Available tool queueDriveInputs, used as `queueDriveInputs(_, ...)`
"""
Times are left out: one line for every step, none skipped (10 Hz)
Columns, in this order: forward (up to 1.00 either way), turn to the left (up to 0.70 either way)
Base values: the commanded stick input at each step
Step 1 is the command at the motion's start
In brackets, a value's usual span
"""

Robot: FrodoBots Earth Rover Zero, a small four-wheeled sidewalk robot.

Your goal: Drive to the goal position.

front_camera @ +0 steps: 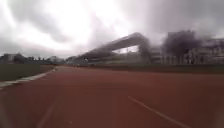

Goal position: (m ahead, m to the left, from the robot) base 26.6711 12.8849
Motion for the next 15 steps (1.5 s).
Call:
queueDriveInputs(0.7, 0.35)
queueDriveInputs(0.7, 0.23)
queueDriveInputs(0.7, 0.07)
queueDriveInputs(0.7, 0.0)
queueDriveInputs(0.7, 0.0)
queueDriveInputs(0.7, 0.0)
queueDriveInputs(0.7, 0.0)
queueDriveInputs(0.7, 0.0)
queueDriveInputs(0.7, 0.0)
queueDriveInputs(0.7, 0.0)
queueDriveInputs(0.7, 0.0)
queueDriveInputs(0.7, 0.0)
queueDriveInputs(0.7, 0.0)
queueDriveInputs(0.7, 0.0)
queueDriveInputs(0.7, 0.0)
